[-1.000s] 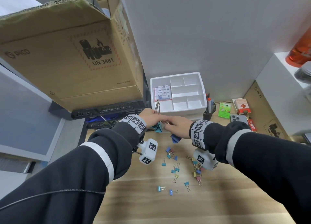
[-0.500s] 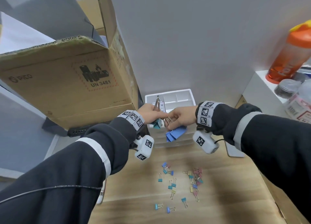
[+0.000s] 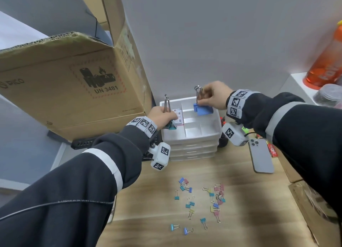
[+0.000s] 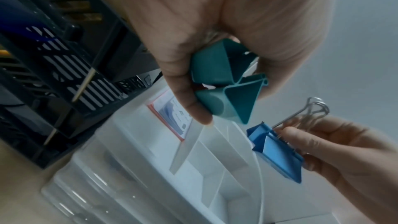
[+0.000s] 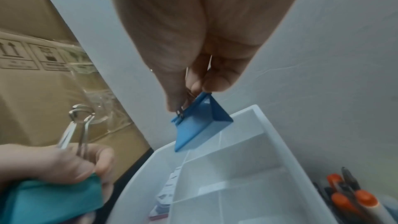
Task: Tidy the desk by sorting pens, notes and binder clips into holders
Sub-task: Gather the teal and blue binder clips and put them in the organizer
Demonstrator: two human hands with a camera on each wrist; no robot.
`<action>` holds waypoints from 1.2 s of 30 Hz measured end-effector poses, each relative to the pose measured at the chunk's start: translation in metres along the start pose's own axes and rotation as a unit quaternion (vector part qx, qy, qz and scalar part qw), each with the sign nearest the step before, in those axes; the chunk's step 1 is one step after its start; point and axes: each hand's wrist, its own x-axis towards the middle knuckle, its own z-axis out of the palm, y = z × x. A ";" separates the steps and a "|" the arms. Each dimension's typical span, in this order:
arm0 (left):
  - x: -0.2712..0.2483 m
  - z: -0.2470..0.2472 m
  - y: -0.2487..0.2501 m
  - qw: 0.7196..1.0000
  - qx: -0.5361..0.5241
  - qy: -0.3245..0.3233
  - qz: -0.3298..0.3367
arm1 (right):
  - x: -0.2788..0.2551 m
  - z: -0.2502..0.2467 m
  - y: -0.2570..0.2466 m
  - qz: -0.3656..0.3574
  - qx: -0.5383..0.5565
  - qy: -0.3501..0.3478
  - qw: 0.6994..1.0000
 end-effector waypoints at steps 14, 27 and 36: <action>0.020 0.013 -0.015 0.999 -0.002 -0.039 -0.036 | 0.006 0.022 0.027 -0.032 -0.108 -0.001 0.994; 0.015 0.015 -0.012 0.998 0.001 -0.045 -0.034 | -0.003 0.025 0.040 -0.017 -0.202 -0.062 0.977; 0.009 0.013 -0.009 0.996 0.006 -0.062 -0.060 | -0.008 0.024 0.041 -0.002 -0.196 -0.086 0.977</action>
